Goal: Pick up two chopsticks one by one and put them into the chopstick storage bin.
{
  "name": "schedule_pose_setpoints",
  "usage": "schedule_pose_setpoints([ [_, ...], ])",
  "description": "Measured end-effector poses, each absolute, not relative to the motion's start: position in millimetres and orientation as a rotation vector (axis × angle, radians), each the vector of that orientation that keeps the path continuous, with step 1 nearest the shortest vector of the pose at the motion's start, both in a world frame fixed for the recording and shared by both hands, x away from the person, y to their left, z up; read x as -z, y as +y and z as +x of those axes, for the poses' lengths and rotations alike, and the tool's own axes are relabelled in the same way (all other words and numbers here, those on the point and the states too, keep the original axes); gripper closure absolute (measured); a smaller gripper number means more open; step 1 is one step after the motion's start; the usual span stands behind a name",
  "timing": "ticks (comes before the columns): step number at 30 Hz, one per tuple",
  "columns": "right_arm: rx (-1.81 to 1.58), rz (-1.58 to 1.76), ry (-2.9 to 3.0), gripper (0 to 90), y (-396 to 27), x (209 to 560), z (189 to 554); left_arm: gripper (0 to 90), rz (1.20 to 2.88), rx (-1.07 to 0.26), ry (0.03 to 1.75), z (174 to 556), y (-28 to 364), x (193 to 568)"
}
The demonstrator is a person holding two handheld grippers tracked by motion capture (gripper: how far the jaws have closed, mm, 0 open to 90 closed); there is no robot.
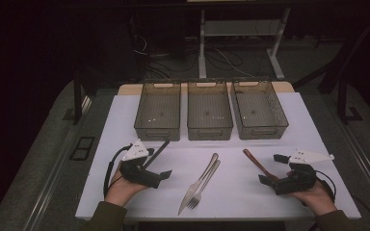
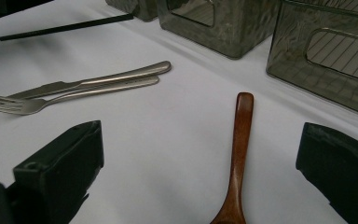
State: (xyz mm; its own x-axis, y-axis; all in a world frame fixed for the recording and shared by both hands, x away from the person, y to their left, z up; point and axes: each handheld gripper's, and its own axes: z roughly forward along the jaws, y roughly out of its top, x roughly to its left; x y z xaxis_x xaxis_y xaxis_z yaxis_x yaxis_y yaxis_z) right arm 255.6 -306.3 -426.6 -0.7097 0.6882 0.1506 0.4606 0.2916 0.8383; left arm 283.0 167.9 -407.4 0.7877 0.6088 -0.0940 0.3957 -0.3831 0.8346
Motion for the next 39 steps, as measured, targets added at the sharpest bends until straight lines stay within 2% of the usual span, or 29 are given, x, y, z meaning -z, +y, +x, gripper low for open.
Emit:
schedule_pose_setpoints([
  [27, -1.417, 1.045, 2.299, 0.1, -304, 423, 262, 0.6, 2.011, -0.337, 0.762, 302, 179, 400],
  [34, -1.412, 1.051, 2.287, 0.2, -304, 423, 262, 3.5, 2.011, -0.357, 0.772, 309, 186, 400],
  [39, -1.408, 1.050, 2.277, 0.2, -305, 423, 261, 10.1, 2.017, -0.383, 0.796, 308, 191, 402],
])
